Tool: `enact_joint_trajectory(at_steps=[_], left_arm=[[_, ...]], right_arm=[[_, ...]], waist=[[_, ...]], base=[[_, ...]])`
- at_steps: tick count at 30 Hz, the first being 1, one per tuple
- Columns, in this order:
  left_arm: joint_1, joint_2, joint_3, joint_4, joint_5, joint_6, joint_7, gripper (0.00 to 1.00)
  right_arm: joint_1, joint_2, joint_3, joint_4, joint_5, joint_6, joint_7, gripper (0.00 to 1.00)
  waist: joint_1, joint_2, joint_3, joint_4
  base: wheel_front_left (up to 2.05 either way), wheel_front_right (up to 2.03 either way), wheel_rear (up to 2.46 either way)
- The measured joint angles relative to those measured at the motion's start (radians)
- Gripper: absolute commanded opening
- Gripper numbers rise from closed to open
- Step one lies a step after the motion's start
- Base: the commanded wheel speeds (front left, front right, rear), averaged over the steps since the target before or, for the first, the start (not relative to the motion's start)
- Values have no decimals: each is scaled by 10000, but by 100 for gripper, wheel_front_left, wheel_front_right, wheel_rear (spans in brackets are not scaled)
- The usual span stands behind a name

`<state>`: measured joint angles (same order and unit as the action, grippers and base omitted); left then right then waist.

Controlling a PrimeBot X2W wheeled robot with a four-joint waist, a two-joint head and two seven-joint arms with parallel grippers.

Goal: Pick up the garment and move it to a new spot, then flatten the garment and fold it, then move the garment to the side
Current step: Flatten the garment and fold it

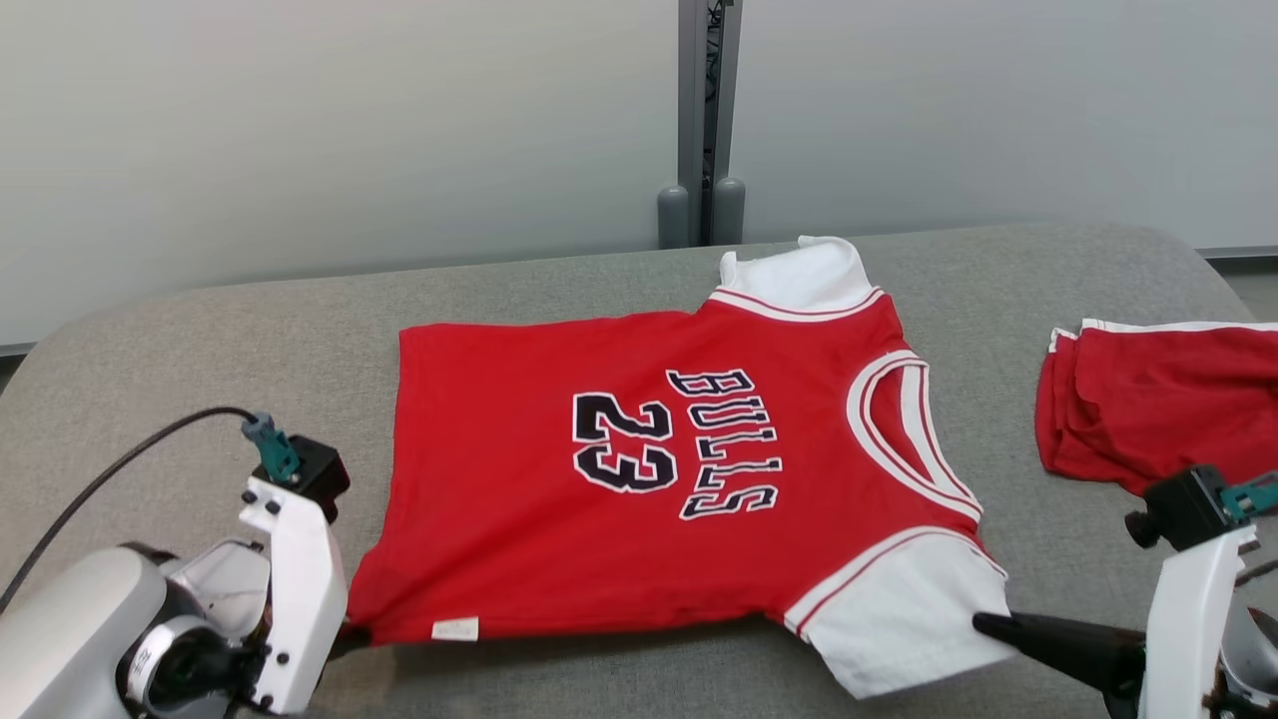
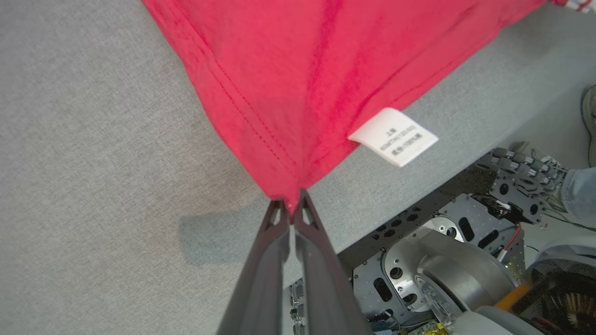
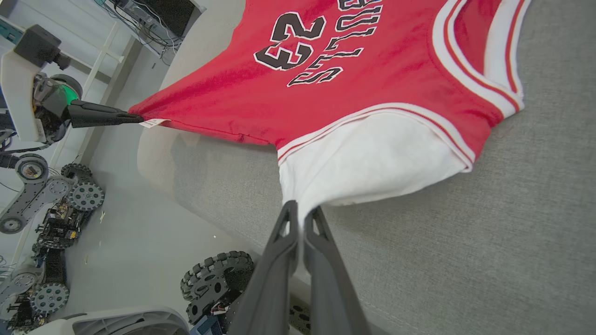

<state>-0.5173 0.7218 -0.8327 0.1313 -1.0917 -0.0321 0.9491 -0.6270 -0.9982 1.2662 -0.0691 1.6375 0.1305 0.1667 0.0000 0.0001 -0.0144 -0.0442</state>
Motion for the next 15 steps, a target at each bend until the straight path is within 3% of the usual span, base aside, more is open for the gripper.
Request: enact_joint_trajectory(at_steps=[7,15], left_arm=[[487,531,46,-1246,-280,738,366,0],[4,199,209,-1047,-249,1097,472,0]], right_arm=[[273,-502,38,-495,6,0,259,0],[-541,-25,-334,105,660,2,717,0]], waist=[[0,0,108,50],[0,-1,613,-19]], base=[[0,0,0],[0,0,0]])
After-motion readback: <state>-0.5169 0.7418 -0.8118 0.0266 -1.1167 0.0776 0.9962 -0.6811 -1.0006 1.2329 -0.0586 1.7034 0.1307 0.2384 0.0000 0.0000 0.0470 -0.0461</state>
